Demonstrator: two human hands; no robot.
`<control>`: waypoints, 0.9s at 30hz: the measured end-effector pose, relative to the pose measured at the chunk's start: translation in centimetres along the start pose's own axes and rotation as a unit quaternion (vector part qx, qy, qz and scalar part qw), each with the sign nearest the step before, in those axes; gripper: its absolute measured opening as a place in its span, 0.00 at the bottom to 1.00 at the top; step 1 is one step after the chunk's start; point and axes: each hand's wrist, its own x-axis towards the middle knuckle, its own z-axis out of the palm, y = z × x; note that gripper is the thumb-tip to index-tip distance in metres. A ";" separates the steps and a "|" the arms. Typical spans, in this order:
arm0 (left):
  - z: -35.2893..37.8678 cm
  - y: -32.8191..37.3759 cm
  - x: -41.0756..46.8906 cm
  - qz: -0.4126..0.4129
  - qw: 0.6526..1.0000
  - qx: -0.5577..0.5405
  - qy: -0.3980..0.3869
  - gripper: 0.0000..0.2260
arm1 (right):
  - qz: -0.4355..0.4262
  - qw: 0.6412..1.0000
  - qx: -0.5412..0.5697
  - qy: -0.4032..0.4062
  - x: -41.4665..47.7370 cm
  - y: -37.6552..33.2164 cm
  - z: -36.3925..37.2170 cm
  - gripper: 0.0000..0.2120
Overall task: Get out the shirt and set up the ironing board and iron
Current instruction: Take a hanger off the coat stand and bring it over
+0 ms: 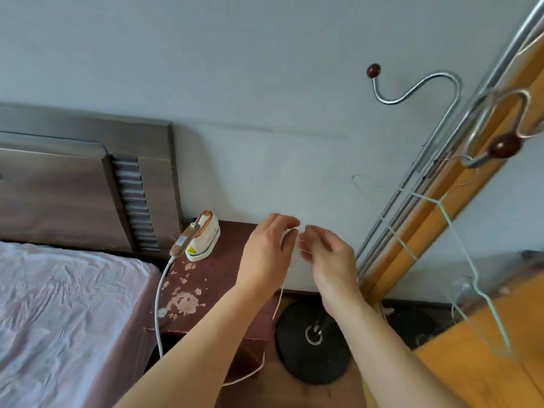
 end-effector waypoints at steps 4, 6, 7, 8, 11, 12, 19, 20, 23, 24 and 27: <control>-0.9 5.5 1.0 0.054 0.996 -0.011 -0.074 0.08 | -0.047 0.997 -0.025 0.055 -2.3 -5.3 -4.1 0.11; -0.1 8.0 1.5 0.083 0.992 -0.016 -0.089 0.09 | -0.063 0.993 -0.046 0.087 -2.8 -6.9 -6.5 0.09; 0.4 9.2 1.7 0.096 0.990 -0.021 -0.100 0.09 | -0.066 0.991 -0.057 0.105 -2.9 -7.5 -7.6 0.07; 0.9 10.3 1.8 0.108 0.988 -0.025 -0.112 0.09 | -0.064 0.988 -0.068 0.124 -3.0 -7.7 -8.7 0.07; 2.8 13.2 2.4 0.128 0.980 -0.033 -0.145 0.09 | -0.065 0.975 -0.109 0.183 -2.5 -8.6 -11.8 0.11; 3.3 13.8 2.8 0.129 0.980 -0.030 -0.148 0.09 | -0.066 0.971 -0.116 0.198 -2.1 -8.8 -12.5 0.13; 7.1 16.7 3.7 0.103 0.975 0.009 -0.197 0.10 | 0.008 0.951 -0.263 0.165 2.3 -7.8 -16.6 0.20; 7.3 16.8 3.8 0.099 0.975 0.014 -0.196 0.10 | 0.033 0.946 -0.290 0.141 3.0 -7.7 -16.7 0.21; 7.6 16.9 4.0 0.096 0.975 0.035 -0.200 0.10 | 0.102 0.929 -0.346 0.077 4.8 -7.4 -17.1 0.25; 7.6 16.9 4.1 0.095 0.974 0.040 -0.200 0.10 | 0.119 0.925 -0.357 0.062 5.3 -7.4 -17.2 0.25; 7.5 16.7 4.4 0.093 0.977 0.047 -0.186 0.10 | 0.121 0.927 -0.350 0.052 6.0 -7.5 -17.7 0.19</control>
